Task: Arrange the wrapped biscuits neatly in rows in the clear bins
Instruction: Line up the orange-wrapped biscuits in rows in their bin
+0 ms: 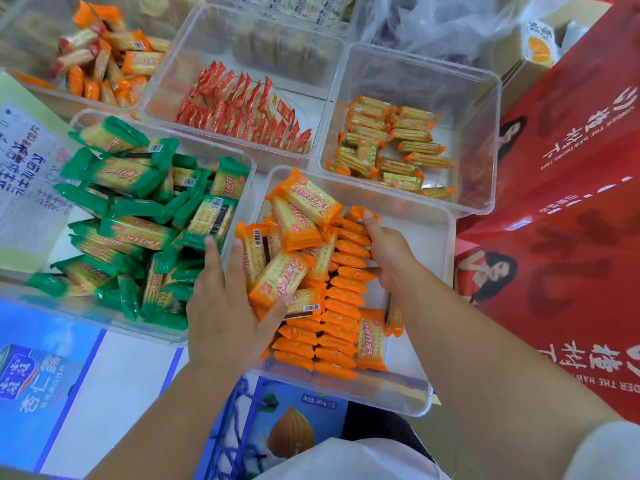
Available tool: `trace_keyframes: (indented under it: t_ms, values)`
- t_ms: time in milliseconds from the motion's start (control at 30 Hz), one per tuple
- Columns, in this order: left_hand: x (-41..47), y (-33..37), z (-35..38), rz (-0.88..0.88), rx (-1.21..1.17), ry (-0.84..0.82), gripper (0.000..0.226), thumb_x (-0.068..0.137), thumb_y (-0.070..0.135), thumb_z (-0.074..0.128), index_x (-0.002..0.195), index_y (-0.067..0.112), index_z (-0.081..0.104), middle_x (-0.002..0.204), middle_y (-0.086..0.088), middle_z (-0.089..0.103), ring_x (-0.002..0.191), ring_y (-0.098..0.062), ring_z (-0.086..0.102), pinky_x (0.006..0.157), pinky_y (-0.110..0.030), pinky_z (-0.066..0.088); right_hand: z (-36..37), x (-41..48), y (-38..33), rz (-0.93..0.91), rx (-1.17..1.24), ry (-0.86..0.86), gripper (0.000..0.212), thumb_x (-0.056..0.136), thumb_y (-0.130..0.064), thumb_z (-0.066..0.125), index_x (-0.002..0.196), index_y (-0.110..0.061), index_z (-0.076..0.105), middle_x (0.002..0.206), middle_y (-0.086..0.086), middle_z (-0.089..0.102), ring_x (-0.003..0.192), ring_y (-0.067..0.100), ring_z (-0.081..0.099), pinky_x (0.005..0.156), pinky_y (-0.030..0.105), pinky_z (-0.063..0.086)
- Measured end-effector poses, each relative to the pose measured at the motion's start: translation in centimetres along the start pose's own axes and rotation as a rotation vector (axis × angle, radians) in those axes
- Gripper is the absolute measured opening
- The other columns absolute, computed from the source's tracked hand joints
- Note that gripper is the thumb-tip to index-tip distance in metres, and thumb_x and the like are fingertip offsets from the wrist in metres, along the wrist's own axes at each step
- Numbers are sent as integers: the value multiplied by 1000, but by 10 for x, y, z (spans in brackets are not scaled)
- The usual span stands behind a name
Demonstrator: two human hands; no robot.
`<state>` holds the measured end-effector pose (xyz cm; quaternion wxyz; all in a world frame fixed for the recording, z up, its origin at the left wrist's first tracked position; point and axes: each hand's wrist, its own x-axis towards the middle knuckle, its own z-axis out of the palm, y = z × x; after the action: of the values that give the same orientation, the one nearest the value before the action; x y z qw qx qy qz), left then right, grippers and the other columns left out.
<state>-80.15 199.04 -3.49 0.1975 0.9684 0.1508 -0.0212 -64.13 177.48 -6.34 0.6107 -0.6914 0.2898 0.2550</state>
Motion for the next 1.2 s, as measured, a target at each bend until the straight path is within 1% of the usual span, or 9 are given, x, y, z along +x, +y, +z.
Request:
trace_keyframes:
  t_ms: [300, 533, 600, 733, 800, 900, 1000, 1100, 1200]
  values:
    - [1, -3, 5, 15, 54, -5, 108, 82, 92, 20, 162, 20, 7, 169, -18, 4, 140, -45, 37, 101, -60, 44, 14, 7, -21, 139, -114, 41, 45, 87, -54, 71, 92, -10, 68, 79, 9, 73, 50, 23, 68, 40, 28, 50]
    - [1, -3, 4, 13, 65, -11, 110, 82, 92, 23, 162, 18, 10, 168, -19, 6, 140, -45, 36, 102, -60, 44, 10, 8, -21, 69, -259, 59, 57, 84, -66, 66, 97, -10, 68, 91, 10, 73, 82, 29, 70, 78, 43, 58]
    - [2, -3, 4, 8, 69, -19, 111, 81, 93, 24, 161, 18, 10, 168, -19, 5, 142, -44, 35, 104, -60, 41, 4, 1, -17, -33, -393, 102, 60, 88, -71, 54, 86, -12, 65, 88, 7, 68, 81, 24, 64, 73, 36, 51]
    - [1, -2, 2, 3, 45, -16, 111, 81, 92, 25, 161, 16, 13, 168, -20, 5, 146, -44, 28, 112, -62, 31, -24, -23, 5, -388, -771, 163, 47, 104, -34, 42, 64, -14, 54, 66, 1, 56, 74, 27, 57, 56, 32, 32]
    - [-6, -2, 0, 6, 5, 6, 107, 83, 88, 28, 160, 15, 16, 167, -22, 8, 148, -45, 23, 115, -64, 25, -36, -35, 20, -506, -1010, 187, 33, 100, -18, 46, 73, -8, 63, 74, 8, 62, 84, 34, 61, 60, 35, 37]
    - [-27, -1, 0, 45, -40, 48, 95, 89, 77, 36, 160, 15, 19, 166, -22, 13, 150, -44, 21, 115, -67, 24, -36, -50, 35, -507, -1215, 177, 21, 95, -15, 49, 90, -6, 68, 90, 16, 67, 95, 35, 59, 66, 35, 39]
    - [-51, -6, 6, 45, -43, 30, 93, 91, 75, 33, 161, 18, 12, 168, -20, 10, 153, -39, 15, 118, -66, 20, -24, -54, 33, -270, -873, 63, 21, 97, -16, 46, 95, -2, 61, 100, 21, 65, 96, 36, 58, 71, 35, 42]
    - [-62, -13, 11, 38, 16, -7, 103, 87, 80, 32, 161, 13, 7, 168, -23, 4, 155, -39, 7, 122, -62, 12, -10, -59, 27, -27, -530, -17, 39, 97, -32, 44, 120, -4, 59, 126, 21, 60, 118, 38, 57, 101, 47, 46]
    - [-63, -15, 14, 42, 85, -43, 113, 82, 84, 32, 161, 11, -1, 167, -24, -2, 155, -40, -1, 124, -58, 5, 2, -62, 30, 75, -269, 1, 44, 95, -43, 38, 111, -10, 63, 124, 16, 66, 115, 35, 61, 105, 52, 47]
